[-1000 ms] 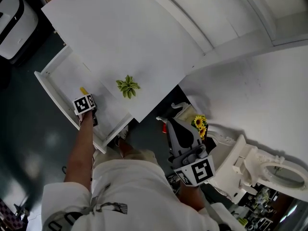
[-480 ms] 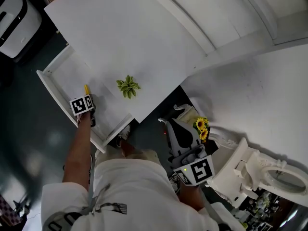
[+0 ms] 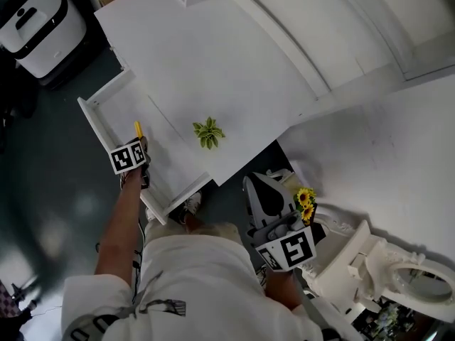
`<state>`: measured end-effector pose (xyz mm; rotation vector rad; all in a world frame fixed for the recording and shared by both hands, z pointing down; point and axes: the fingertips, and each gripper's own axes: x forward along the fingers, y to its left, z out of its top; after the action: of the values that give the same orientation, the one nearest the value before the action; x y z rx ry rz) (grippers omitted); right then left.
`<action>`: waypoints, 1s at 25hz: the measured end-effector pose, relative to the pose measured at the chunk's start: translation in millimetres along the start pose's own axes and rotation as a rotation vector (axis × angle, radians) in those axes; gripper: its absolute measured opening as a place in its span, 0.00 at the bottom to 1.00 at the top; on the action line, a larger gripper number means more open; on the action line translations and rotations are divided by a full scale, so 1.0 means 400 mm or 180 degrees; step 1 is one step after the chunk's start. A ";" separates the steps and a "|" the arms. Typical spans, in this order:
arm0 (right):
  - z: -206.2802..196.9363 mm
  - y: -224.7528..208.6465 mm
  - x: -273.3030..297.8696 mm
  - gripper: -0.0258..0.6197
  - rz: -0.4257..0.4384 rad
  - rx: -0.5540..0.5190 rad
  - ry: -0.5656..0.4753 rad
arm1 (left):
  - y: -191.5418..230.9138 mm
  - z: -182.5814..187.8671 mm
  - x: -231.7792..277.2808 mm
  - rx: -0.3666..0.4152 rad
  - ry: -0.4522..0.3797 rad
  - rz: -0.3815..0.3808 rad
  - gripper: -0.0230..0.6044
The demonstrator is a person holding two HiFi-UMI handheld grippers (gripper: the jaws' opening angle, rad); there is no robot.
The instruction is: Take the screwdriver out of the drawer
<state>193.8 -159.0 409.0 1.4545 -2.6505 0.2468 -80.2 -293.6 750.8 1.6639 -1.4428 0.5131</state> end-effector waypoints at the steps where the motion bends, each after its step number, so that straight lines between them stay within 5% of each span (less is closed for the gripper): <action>1: 0.003 0.008 0.001 0.05 0.0014 -0.0007 -0.0011 | -0.001 0.011 -0.015 0.0001 -0.0049 -0.0021 0.17; 25: 0.108 0.157 0.001 0.05 0.0177 -0.0209 -0.0365 | -0.011 0.161 -0.348 0.0220 -0.0792 -0.0311 0.17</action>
<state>140.0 -134.5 361.0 1.4174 -2.7633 0.0822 -124.7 -263.0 607.2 1.8961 -1.5248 0.3126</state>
